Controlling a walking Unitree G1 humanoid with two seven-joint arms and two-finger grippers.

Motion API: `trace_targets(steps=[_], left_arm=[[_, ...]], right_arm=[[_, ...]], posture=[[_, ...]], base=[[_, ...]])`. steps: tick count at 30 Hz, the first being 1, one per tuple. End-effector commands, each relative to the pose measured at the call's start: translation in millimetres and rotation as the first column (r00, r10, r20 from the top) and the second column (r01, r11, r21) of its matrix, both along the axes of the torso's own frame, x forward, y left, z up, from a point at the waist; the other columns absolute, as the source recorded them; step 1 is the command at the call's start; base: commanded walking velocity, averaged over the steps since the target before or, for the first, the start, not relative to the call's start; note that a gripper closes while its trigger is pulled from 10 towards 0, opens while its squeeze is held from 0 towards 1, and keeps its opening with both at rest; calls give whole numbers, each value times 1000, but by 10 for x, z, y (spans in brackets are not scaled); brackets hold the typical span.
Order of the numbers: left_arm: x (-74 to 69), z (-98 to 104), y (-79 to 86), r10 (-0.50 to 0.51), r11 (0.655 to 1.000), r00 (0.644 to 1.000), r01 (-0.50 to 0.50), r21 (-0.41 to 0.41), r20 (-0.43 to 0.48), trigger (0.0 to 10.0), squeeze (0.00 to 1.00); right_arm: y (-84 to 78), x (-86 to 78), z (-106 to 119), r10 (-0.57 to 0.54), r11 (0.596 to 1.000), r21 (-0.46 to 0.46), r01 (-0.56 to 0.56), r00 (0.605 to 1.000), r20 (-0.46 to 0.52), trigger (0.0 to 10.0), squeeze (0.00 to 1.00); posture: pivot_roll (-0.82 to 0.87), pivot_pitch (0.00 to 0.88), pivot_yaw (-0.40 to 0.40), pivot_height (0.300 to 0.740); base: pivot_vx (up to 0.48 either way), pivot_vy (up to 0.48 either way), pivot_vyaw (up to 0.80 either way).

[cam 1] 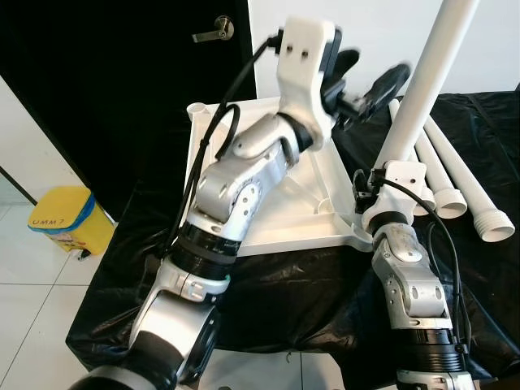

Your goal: Building children table

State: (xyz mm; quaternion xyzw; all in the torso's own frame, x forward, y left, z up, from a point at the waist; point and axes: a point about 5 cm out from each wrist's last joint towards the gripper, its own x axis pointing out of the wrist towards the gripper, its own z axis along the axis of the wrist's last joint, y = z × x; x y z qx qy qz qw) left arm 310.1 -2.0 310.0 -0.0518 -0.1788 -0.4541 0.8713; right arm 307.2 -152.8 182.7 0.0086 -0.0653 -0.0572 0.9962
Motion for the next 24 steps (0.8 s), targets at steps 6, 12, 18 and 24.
trace_targets(steps=[6, 12, 18, 24], left_arm=[[-58, -251, 35, 22, 995, 997, -29, 91, 76, 10000, 0], [-118, -523, 63, -39, 991, 999, 40, 131, -10, 10000, 0], [-159, -758, 128, -38, 985, 997, 50, 164, -74, 10000, 0], [-213, -929, 157, -45, 979, 994, 65, 193, -102, 10000, 0]], right_arm=[[-16, -15, -46, 4, 1000, 6, -3, 1000, -22, 10000, 0], [-68, -28, -75, -10, 1000, -11, 10, 999, -34, 10000, 0], [-96, -36, -145, -12, 999, -44, 10, 999, -44, 10000, 0], [-96, -21, -215, 8, 998, -56, -12, 998, -60, 10000, 0]], posture=[[-268, 42, 74, 740], [-271, 53, 78, 740], [-269, 64, 77, 740], [-264, 66, 73, 740]], base=[[0, 0, 0], [0, 0, 0], [0, 0, 0], [0, 0, 0]])
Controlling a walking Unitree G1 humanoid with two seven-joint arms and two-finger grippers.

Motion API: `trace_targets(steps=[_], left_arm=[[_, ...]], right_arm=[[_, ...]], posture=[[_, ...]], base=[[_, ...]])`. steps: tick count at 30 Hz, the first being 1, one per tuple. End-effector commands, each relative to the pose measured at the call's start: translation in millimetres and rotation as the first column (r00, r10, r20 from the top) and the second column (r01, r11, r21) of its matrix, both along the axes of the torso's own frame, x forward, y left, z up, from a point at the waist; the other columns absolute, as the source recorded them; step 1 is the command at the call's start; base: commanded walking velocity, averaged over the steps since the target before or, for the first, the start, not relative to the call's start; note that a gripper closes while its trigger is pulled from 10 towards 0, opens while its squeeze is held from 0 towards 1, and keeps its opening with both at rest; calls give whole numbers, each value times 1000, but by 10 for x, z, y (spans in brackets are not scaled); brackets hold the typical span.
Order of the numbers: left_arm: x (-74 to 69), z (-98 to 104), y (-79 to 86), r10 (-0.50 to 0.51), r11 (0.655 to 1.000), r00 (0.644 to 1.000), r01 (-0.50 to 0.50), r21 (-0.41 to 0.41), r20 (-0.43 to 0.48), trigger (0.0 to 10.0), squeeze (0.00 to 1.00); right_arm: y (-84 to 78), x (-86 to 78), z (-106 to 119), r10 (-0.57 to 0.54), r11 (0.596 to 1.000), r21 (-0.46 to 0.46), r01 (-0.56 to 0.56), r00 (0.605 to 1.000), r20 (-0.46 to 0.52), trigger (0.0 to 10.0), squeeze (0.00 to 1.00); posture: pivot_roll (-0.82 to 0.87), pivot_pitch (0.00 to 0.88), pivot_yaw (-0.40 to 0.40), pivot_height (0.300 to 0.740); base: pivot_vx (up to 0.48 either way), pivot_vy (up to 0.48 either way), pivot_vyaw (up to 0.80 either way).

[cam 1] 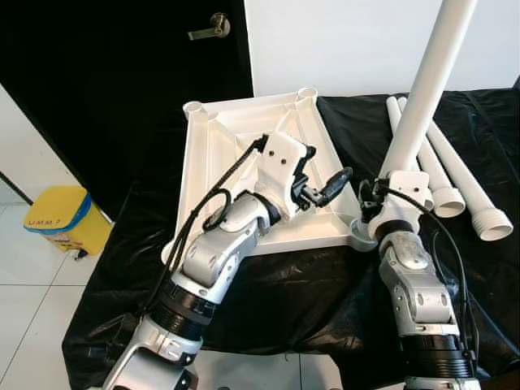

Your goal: Building children table

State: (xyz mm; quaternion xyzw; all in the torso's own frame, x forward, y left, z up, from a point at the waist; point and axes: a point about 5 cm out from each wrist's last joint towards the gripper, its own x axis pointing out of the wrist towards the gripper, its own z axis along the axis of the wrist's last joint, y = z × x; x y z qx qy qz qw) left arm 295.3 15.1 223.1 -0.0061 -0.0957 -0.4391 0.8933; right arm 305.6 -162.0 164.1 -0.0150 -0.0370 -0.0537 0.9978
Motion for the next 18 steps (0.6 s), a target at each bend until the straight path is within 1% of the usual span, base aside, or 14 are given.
trace_targets(steps=[1, 2, 3, 5, 6, 9, 14, 17, 18], left_arm=[[-66, -59, -14, -112, 993, 994, 112, 40, 3, 10000, 0], [-114, -174, 3, -123, 990, 992, 124, 67, -18, 10000, 0], [-114, -174, 3, -123, 990, 992, 124, 67, -18, 10000, 0], [-142, -253, 7, -127, 987, 991, 129, 94, -30, 10000, 0], [-142, -253, 7, -127, 987, 991, 129, 94, -30, 10000, 0], [-182, -337, -4, -139, 982, 989, 145, 118, -53, 10000, 0], [-221, -381, -27, -156, 976, 986, 164, 144, -62, 10000, 0], [-245, -392, -29, -170, 972, 983, 179, 149, -76, 10000, 0], [-245, -392, -29, -170, 972, 983, 179, 149, -76, 10000, 0]], right_arm=[[-3, -5, -29, 6, 1000, -12, -6, 1000, 0, 10000, 0], [-3, 10, -49, 16, 1000, -23, -17, 1000, -2, 10000, 0], [-3, 10, -49, 16, 1000, -23, -17, 1000, -2, 10000, 0], [-5, 25, -67, 21, 999, -26, -21, 1000, -6, 10000, 0], [-5, 25, -67, 21, 999, -26, -21, 1000, -6, 10000, 0], [-14, 67, -111, 19, 999, -37, -20, 1000, -17, 10000, 0], [-11, 111, -170, 32, 999, -41, -34, 999, -34, 10000, 0], [9, 81, -200, 77, 995, -66, -80, 996, -38, 10000, 0], [9, 81, -200, 77, 995, -66, -80, 996, -38, 10000, 0]], posture=[[-264, 66, 73, 740], [-261, 66, 73, 740], [-261, 66, 73, 740], [-259, 65, 72, 740], [-259, 65, 72, 740], [-259, 64, 72, 740], [-252, 61, 72, 740], [-245, 62, 70, 740], [-245, 62, 70, 740]], base=[[0, 0, 0], [0, 0, 0], [0, 0, 0], [0, 0, 0], [0, 0, 0], [0, 0, 0], [0, 0, 0], [0, 0, 0], [0, 0, 0]])
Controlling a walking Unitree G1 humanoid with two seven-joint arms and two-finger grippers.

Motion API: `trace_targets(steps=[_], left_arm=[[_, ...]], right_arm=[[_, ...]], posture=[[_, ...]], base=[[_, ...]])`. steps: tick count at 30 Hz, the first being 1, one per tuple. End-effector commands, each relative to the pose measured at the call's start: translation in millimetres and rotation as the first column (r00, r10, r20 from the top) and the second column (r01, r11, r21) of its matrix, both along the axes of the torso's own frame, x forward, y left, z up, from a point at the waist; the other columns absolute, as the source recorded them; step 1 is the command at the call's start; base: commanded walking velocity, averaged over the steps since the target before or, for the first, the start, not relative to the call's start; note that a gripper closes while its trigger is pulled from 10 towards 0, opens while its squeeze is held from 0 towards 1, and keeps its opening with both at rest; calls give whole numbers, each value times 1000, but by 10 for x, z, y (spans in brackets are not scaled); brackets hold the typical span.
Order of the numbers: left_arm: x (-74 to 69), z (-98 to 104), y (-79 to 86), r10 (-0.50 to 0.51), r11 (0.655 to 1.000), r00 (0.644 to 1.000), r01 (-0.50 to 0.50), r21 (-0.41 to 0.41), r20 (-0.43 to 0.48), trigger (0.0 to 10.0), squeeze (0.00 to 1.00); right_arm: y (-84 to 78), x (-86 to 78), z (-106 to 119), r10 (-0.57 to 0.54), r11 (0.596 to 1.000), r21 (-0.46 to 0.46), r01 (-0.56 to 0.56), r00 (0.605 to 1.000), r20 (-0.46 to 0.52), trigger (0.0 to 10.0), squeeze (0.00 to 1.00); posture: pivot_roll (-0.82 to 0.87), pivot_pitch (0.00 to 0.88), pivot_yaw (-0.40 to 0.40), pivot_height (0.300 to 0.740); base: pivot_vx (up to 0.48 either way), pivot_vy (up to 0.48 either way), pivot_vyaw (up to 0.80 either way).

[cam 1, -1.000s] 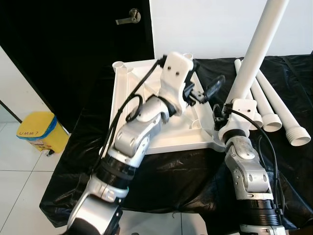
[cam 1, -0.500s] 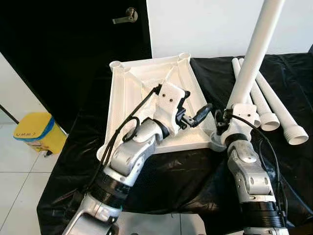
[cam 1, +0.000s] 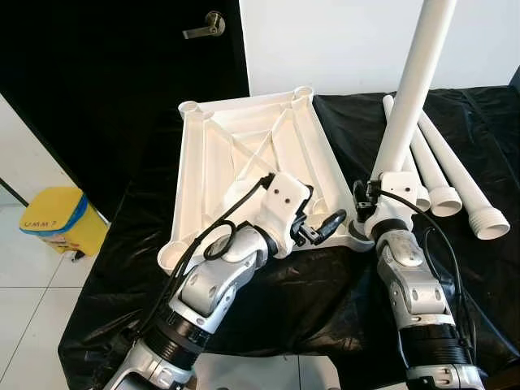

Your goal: Building children table

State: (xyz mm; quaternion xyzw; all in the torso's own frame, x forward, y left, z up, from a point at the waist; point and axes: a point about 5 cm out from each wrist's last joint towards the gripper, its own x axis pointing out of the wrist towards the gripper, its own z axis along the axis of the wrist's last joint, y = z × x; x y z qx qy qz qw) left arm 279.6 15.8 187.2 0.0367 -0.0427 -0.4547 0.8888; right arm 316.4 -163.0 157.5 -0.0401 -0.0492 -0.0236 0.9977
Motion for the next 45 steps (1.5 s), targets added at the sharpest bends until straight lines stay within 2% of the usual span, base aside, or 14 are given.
trace_targets(steps=[1, 13, 28, 35, 45], left_arm=[[-92, -35, -35, -151, 988, 988, 152, 24, -18, 10000, 0], [-87, -21, -4, -151, 987, 988, 152, 42, -17, 10000, 0], [-81, 20, -41, -163, 986, 986, 163, 33, -21, 10000, 0], [-81, 42, -35, -161, 986, 987, 162, 27, -18, 10000, 0], [-81, 55, -42, -166, 986, 986, 166, 25, -18, 10000, 0]], right_arm=[[20, -31, -139, 23, 1000, -18, -24, 998, -54, 10000, 0], [32, -171, -285, 73, 995, -60, -78, 995, -74, 10000, 0], [113, -165, -505, 188, 979, -66, -193, 979, -82, 10000, 0], [183, -234, -551, 279, 956, -79, -284, 958, -65, 10000, 0], [160, -220, -606, 283, 956, -56, -288, 955, -86, 10000, 0]], posture=[[-245, 62, 70, 740], [-249, 65, 75, 740], [-243, 51, 73, 740], [-241, 45, 72, 740], [-247, 49, 76, 740]], base=[[0, 0, 0], [0, 0, 0], [0, 0, 0], [0, 0, 0], [0, 0, 0]])
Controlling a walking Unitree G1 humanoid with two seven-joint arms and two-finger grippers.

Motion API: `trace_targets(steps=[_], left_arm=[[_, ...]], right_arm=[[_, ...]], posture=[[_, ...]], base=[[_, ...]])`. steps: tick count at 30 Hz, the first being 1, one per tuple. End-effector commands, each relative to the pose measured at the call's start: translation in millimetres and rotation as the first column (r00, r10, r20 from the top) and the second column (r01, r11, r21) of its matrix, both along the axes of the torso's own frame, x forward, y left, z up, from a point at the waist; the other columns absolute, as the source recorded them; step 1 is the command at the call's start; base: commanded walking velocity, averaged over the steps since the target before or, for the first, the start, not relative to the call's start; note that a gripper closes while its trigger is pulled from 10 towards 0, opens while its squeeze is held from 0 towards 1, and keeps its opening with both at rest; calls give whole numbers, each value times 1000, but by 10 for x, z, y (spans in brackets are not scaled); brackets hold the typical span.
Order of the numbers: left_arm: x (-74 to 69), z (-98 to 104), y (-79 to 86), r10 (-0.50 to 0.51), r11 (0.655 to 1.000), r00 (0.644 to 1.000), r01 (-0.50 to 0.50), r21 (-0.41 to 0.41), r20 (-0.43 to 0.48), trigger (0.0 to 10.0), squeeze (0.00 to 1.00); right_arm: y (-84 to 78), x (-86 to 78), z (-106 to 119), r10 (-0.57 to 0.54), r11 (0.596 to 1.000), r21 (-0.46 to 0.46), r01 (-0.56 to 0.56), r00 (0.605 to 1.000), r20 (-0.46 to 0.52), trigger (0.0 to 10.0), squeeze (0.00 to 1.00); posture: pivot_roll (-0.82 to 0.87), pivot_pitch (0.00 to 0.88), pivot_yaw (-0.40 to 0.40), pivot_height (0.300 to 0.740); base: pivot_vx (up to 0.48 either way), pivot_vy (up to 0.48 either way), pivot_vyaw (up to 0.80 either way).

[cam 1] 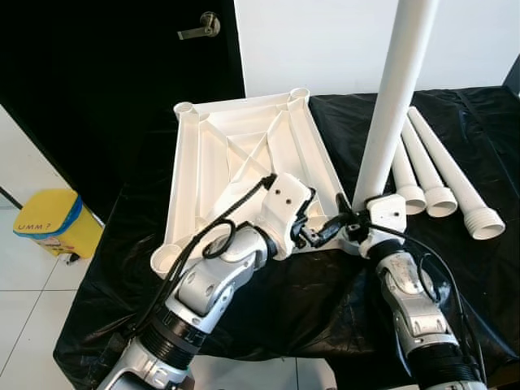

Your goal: Building children table

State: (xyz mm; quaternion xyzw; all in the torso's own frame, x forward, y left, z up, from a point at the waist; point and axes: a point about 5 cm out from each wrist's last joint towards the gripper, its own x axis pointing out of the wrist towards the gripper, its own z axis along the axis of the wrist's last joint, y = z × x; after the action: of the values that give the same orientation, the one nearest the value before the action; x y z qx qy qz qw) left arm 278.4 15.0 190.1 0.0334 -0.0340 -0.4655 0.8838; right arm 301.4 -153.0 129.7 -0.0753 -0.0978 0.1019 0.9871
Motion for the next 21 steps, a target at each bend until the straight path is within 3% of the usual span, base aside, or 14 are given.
trace_targets(steps=[1, 4, 6, 13, 21], left_arm=[[-69, 26, -35, -143, 990, 990, 143, 21, 2, 10000, 0], [-68, 32, -37, -144, 989, 990, 144, 20, 3, 10000, 0], [-63, 42, -36, -141, 990, 990, 141, 17, 2, 10000, 0], [-55, 56, -25, -132, 991, 991, 132, 12, 1, 10000, 0], [-49, 67, -17, -130, 991, 991, 130, 10, 3, 10000, 0]], right_arm=[[59, -70, -327, 32, 999, -2, -33, 986, -165, 10000, 0], [59, -68, -322, 40, 999, -17, -44, 986, -162, 10000, 0], [91, -109, -327, 93, 990, -90, -106, 987, -134, 10000, 0], [112, -149, -334, 141, 979, -131, -154, 985, -100, 10000, 0], [108, -129, -342, 133, 989, -43, -139, 985, -110, 10000, 0]], posture=[[-247, 49, 76, 740], [-244, 52, 74, 740], [-244, 57, 74, 740], [-242, 63, 74, 740], [-240, 62, 77, 740]], base=[[0, 0, 0], [0, 0, 0], [0, 0, 0], [0, 0, 0], [0, 0, 0]])
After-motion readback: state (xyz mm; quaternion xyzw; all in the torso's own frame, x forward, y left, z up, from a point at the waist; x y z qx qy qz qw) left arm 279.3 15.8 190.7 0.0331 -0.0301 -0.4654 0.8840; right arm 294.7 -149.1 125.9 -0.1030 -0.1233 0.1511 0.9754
